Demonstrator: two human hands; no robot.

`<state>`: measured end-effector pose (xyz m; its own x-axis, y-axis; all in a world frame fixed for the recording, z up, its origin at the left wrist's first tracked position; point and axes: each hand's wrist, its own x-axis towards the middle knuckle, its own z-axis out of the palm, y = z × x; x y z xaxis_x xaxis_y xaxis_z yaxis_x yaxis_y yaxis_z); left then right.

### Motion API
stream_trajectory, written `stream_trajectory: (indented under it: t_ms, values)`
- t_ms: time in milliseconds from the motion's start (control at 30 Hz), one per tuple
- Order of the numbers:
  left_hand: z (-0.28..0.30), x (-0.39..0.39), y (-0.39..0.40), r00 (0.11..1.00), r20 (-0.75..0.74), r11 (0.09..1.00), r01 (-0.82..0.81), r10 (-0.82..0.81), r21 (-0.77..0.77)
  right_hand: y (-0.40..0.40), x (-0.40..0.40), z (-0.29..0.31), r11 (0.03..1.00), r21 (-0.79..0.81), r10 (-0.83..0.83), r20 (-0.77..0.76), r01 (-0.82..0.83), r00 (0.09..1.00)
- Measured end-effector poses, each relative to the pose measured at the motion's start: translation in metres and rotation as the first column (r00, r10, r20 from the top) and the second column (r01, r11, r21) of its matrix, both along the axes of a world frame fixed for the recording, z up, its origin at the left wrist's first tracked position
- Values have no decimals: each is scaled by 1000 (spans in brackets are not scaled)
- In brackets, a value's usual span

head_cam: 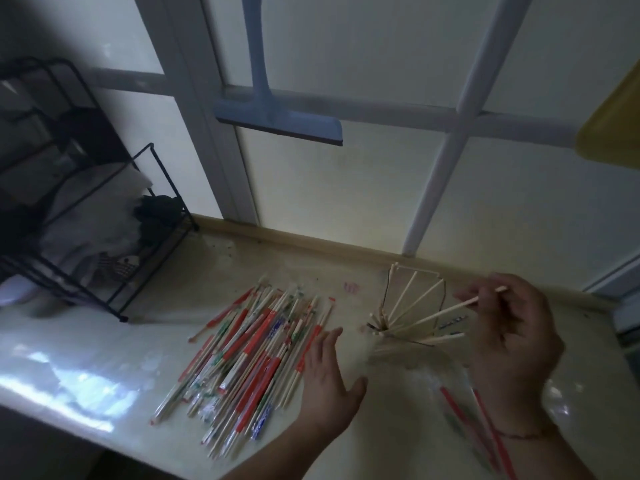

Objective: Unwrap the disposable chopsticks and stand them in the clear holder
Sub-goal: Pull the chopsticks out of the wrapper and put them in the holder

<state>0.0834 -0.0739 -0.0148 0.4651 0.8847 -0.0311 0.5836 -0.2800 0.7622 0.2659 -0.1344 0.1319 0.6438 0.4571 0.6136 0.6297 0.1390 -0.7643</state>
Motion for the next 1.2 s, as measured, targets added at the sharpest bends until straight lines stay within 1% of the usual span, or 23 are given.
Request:
stream_trajectory:
  t_ms: [67,133,167,233,267,333,367,467,533,600,667,733,767,833,900,967,1000,1033,1067,1100,1133,1167,1200]
  values:
    - [-8,-17,6,974,-226,998,44,-33,44,6,-3,-16,990,-140,10,14,-8,1000]
    - [-13,-33,10,887,-456,993,109,-72,54,9,-10,-37,956,-290,58,37,-45,998]
    - [-15,-40,12,842,-534,990,132,-85,52,11,-13,-47,934,-352,83,47,-61,995]
    - [-16,-51,16,773,-628,987,155,-91,48,13,-16,-64,878,-476,98,66,-55,993]
    - [-17,-55,19,756,-649,988,150,-85,45,13,-16,-70,841,-538,105,64,-54,992]
    - [-18,-61,25,752,-658,989,128,-47,76,13,-17,-76,774,-629,126,43,-72,991]
    - [-17,-63,27,745,-666,987,125,-27,100,12,-17,-76,758,-648,141,44,-79,989]
    - [-15,-65,36,710,-704,983,126,6,135,9,-18,-72,749,-659,146,64,-68,987]
    - [-12,-63,44,678,-735,975,161,2,152,3,-19,-69,775,-631,77,122,18,990]
    - [-5,-58,50,648,-761,971,189,-10,149,-9,-26,-63,850,-522,21,178,76,984]
    - [1,-55,54,613,-789,960,245,-46,135,-23,-36,-58,914,-396,16,250,88,968]
    - [4,-53,57,557,-827,945,305,-81,113,-31,-37,-58,931,-349,17,335,107,942]
    - [5,-52,59,540,-837,943,317,-89,104,-31,-35,-58,931,-343,8,352,121,936]
    - [6,-52,60,539,-835,949,306,-110,72,-33,-33,-60,932,-332,-18,360,146,933]
    - [9,-55,56,591,-796,964,265,-132,36,-36,-34,-59,945,-288,-37,370,152,928]
    - [12,-60,46,711,-687,984,176,-146,-27,-40,-46,-57,967,-227,-22,383,117,924]
    - [13,-63,38,793,-593,991,115,-137,-74,-42,-58,-56,970,-231,19,376,74,926]
    - [12,-65,28,886,-451,990,51,-105,-130,-44,-71,-61,962,-273,82,349,17,933]
    - [12,-67,18,956,-288,976,-5,-58,-216,-45,-85,-64,932,-359,157,273,-51,949]
    - [16,-68,7,994,-107,946,-61,29,-318,-46,-98,-68,870,-479,206,137,-117,969]
    - [20,-69,-2,988,44,898,-113,146,-426,-46,-110,-73,770,-602,206,-78,-210,976]
    - [21,-69,-10,952,167,846,-139,258,-514,-44,-120,-78,657,-664,173,-330,-358,928]
    - [23,-67,-17,914,231,804,-147,333,-576,-44,-127,-85,548,-668,131,-526,-504,840]
